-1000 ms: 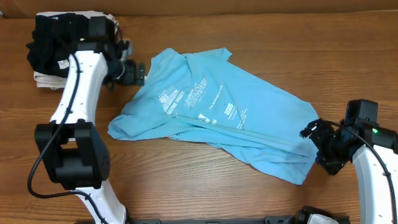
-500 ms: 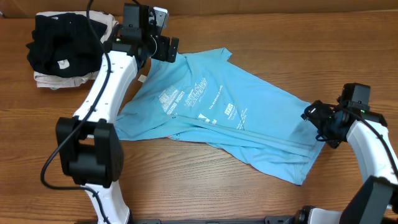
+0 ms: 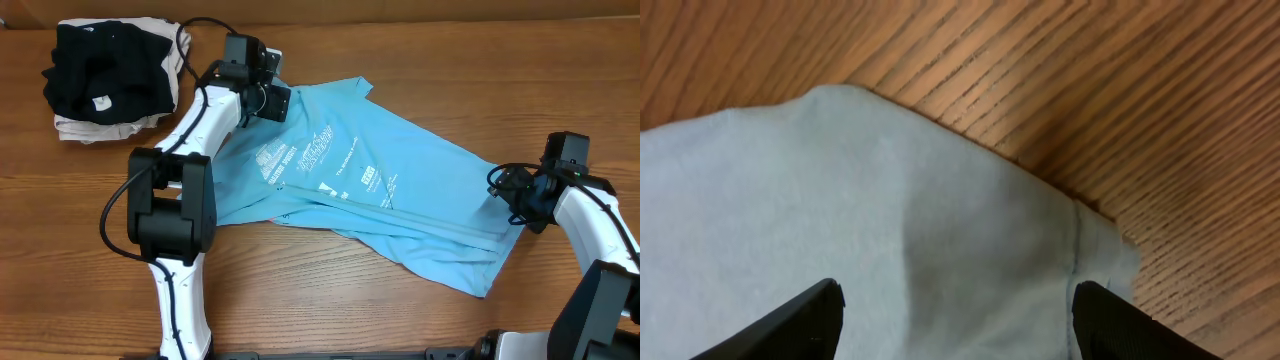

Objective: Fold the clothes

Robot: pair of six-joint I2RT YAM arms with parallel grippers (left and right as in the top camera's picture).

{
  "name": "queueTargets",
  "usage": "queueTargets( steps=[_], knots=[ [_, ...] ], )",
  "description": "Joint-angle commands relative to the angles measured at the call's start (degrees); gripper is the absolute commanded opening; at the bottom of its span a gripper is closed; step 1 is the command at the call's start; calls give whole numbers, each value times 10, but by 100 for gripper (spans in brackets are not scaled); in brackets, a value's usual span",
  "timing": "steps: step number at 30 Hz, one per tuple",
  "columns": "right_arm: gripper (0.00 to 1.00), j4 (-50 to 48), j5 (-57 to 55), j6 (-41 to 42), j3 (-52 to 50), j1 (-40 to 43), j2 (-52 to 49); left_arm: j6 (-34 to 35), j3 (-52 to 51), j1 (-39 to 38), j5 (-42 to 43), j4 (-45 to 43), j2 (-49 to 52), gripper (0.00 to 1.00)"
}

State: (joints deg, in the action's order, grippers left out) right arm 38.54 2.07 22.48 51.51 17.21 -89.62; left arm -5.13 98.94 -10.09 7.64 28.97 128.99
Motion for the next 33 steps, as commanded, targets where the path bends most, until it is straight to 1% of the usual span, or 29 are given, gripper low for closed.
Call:
queueTargets(
  steps=[1, 5, 6, 9, 10, 12, 14, 16, 20, 23, 26, 28, 33],
  knots=[
    [77, -4, -9, -2, 17, 1, -2, -8, 6, -6, -18, -1, 29, 74],
    [77, -4, -9, -2, 17, 1, -2, 15, 6, -5, -51, 22, 49, 63],
    [77, -4, -9, -2, 17, 1, -2, 22, 6, -5, -62, 28, 51, 58],
    [77, -6, -9, -2, 17, 1, -2, 50, 6, -5, -114, 59, 52, 55],
    [77, -7, -9, -2, 17, 1, -2, 64, 6, -5, -134, 72, 52, 55],
    [77, -7, -9, -2, 17, 1, -2, 104, 6, -4, -176, 117, 52, 59],
    [77, -10, -10, -2, 17, 1, -2, 130, 6, -3, -186, 177, 52, 63],
    [77, -19, -10, -3, 17, 1, -2, 137, 6, 0, -185, 225, 52, 67],
    [77, -50, -10, -5, 17, 1, -2, 144, 6, 0, -185, 315, 52, 79],
    [77, -70, -9, -14, 17, 1, -2, 144, 6, 0, -181, 373, 52, 84],
    [77, -84, -9, -30, 17, 1, -2, 144, 6, 0, -171, 426, 52, 87],
    [77, -90, -10, -42, 17, 0, -2, 144, 6, 0, -162, 452, 52, 87],
    [76, -108, -8, -48, 17, -5, -16, 144, 6, 1, -155, 481, 52, 87]
  ],
)
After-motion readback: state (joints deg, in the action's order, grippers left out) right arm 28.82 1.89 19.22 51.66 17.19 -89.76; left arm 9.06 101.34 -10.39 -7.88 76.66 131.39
